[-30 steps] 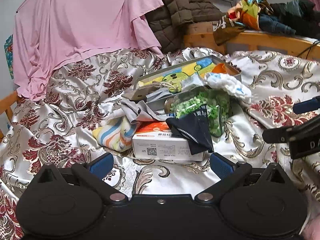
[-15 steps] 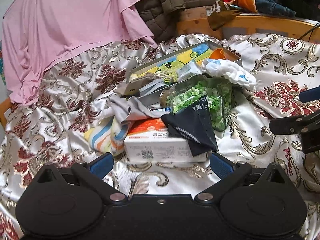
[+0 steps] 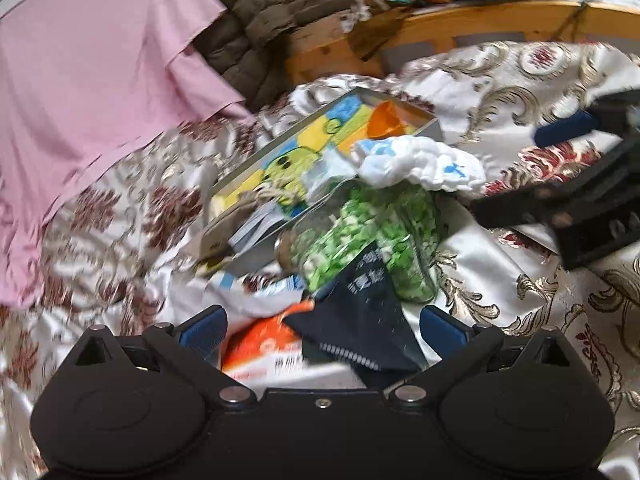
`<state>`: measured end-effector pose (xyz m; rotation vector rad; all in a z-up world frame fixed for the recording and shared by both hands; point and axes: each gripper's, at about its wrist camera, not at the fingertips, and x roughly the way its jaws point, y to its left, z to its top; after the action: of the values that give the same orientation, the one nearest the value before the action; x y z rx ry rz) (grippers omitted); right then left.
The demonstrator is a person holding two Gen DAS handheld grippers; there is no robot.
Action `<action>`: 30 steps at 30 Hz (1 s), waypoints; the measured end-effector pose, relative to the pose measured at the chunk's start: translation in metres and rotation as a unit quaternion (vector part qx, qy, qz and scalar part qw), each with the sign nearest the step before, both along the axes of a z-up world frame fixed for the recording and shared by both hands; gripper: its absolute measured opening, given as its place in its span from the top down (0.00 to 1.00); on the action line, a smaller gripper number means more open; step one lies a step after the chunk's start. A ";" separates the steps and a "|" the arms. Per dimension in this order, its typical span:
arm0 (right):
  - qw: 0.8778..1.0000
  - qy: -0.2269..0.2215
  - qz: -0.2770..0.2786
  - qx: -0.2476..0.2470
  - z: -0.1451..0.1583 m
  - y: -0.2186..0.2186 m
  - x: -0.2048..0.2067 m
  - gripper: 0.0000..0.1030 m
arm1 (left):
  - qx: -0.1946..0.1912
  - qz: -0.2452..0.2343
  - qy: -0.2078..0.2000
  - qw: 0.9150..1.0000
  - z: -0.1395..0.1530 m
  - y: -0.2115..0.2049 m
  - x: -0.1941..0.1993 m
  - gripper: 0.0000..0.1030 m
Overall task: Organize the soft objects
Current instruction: 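Reach the left gripper to the dark navy cloth and grasp it, then lift the navy cloth with the left gripper while the right gripper grasps the white blue-printed cloth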
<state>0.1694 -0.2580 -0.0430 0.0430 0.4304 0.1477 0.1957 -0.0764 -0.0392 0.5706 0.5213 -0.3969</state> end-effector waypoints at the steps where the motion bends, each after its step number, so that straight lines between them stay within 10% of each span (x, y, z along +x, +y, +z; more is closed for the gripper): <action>1: 1.000 -0.003 0.001 0.005 0.000 -0.002 0.005 0.00 | 0.009 -0.011 0.003 1.000 0.000 -0.003 0.003 0.01; 30: 0.997 -0.018 0.048 0.064 -0.020 -0.024 0.101 0.04 | 0.063 -0.078 0.108 0.989 -0.017 -0.026 0.058 0.48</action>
<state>0.2702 -0.2818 -0.0625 0.1447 0.3860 0.2693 0.2535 -0.1021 -0.0560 0.6963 0.7159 -0.5824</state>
